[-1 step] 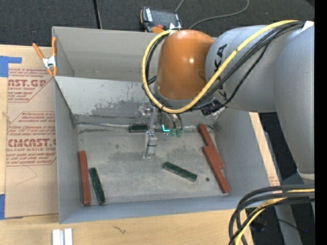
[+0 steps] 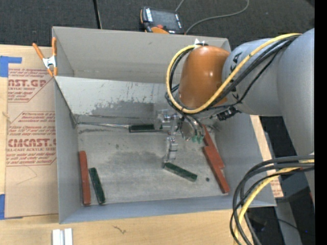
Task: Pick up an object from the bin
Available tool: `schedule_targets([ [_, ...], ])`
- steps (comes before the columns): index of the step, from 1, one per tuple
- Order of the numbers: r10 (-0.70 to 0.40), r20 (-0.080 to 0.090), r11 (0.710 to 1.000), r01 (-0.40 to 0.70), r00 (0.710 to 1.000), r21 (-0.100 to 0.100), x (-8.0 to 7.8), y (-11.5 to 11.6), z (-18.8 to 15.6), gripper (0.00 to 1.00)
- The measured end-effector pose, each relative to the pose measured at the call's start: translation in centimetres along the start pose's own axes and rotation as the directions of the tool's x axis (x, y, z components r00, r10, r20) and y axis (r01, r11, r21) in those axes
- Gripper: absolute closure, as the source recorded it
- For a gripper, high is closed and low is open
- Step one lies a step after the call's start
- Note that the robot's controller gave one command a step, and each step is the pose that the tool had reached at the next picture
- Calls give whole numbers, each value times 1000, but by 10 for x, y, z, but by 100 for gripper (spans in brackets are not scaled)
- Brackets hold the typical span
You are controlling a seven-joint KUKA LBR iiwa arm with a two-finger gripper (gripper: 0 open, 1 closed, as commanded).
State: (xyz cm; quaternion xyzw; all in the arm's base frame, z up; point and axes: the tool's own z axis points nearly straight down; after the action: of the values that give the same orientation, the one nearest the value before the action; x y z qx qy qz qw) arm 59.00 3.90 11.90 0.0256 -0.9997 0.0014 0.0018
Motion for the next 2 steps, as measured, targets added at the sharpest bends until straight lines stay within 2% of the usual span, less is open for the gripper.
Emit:
schedule_targets([
  [1, 159, -3, 987, -159, 987, -2, 64, -48, 51, 0],
  [2, 157, 3, 988, -157, 988, -4, 62, -47, 49, 100],
])
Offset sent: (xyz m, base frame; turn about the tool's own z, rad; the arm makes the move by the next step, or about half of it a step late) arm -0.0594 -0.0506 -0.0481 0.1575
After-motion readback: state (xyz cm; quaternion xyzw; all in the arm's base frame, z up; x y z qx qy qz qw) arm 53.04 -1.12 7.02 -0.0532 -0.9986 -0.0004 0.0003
